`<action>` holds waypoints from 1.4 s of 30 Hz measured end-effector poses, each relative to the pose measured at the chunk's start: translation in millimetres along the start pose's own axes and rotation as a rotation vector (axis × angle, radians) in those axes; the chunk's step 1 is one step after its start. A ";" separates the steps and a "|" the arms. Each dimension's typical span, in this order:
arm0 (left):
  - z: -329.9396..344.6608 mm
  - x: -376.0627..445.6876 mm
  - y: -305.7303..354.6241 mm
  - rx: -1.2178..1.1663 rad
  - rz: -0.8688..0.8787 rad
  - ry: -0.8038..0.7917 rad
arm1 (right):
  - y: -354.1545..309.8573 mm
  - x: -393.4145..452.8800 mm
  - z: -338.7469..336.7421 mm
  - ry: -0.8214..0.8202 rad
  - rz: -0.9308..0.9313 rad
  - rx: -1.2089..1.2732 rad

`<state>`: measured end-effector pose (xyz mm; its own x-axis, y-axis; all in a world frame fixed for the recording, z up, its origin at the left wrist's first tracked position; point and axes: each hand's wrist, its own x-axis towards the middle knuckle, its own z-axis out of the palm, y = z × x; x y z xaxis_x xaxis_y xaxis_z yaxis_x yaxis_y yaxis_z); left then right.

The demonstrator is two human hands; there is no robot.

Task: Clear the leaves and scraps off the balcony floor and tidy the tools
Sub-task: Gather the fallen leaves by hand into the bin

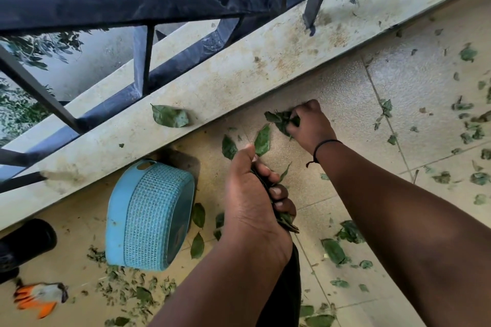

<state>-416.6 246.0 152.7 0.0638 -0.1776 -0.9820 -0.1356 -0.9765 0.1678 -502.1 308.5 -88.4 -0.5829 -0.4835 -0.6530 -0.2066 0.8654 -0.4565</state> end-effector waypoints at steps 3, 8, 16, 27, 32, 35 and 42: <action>-0.2 0.0 0.0 0.001 -0.003 0.000 | -1.0 -7.7 1.5 0.049 -0.031 0.042; -1.9 0.4 1.9 0.006 -0.007 0.013 | -5.0 -3.6 -0.3 -0.020 -0.054 -0.100; -2.8 -2.4 3.6 -0.008 -0.007 0.014 | -1.7 -3.9 -3.4 -0.033 0.147 0.092; -11.2 -19.2 -20.1 -0.056 -0.044 0.001 | 10.9 -31.0 -4.8 -0.006 -0.107 0.057; -19.7 -22.5 -13.3 -0.087 0.009 0.010 | -41.1 -17.9 17.7 -0.132 -0.442 -0.404; -23.6 -24.0 -7.1 -0.101 0.055 0.013 | -53.4 -14.7 34.9 -0.188 -0.449 -0.546; -26.9 -25.7 -3.6 -0.106 0.132 0.049 | -39.5 -37.1 46.5 -0.214 -0.584 -0.584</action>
<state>-391.1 250.8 179.7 0.1010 -0.3083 -0.9459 -0.0414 -0.9512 0.3057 -435.8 286.1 -74.2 -0.1077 -0.8365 -0.5373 -0.8343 0.3699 -0.4088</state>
